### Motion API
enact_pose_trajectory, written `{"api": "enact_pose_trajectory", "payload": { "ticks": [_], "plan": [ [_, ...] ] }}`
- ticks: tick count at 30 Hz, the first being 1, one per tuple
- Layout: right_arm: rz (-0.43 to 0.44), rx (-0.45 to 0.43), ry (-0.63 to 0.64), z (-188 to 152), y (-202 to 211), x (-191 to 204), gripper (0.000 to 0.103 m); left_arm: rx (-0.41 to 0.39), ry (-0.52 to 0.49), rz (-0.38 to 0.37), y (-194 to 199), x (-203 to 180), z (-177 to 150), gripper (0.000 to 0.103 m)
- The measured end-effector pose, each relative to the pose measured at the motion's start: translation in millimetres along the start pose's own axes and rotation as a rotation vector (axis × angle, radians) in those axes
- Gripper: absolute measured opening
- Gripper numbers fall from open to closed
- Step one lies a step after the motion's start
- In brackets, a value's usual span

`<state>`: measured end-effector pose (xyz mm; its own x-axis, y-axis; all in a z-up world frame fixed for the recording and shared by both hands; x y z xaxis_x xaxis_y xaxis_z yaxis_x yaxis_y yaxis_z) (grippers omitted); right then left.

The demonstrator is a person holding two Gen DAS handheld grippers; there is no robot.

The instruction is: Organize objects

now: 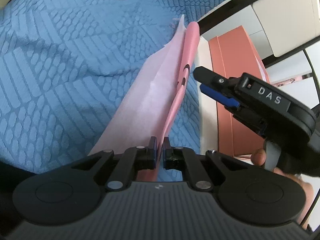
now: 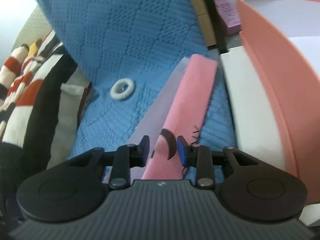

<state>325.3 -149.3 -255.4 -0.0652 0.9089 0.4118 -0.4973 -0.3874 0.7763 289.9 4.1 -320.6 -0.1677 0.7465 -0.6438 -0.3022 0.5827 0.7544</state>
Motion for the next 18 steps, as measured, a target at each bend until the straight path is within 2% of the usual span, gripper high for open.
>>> {"api": "enact_pose_trajectory", "payload": {
  "ticks": [3,18],
  "plan": [
    [0.007,0.025,0.03,-4,-7,7,0.025,0.002,0.01,0.006,1,3,0,0.007],
    [0.01,0.111,0.039,-13,-35,7,0.023,0.005,-0.005,0.071,0,4,3,0.01]
  ]
}}
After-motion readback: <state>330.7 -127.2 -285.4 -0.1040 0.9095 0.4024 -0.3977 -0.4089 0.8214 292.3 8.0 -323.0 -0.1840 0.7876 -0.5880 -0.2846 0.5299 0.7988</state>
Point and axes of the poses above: each gripper's, at about its wrist camera, not at the fingertips, and y roughly against the way its jaws point, x to its left, z to its top, the point moved 8 cm from there along -y, roughly the way its jaws point, and after that the axes turned 6 degrees about x, right-handed, at the moved point
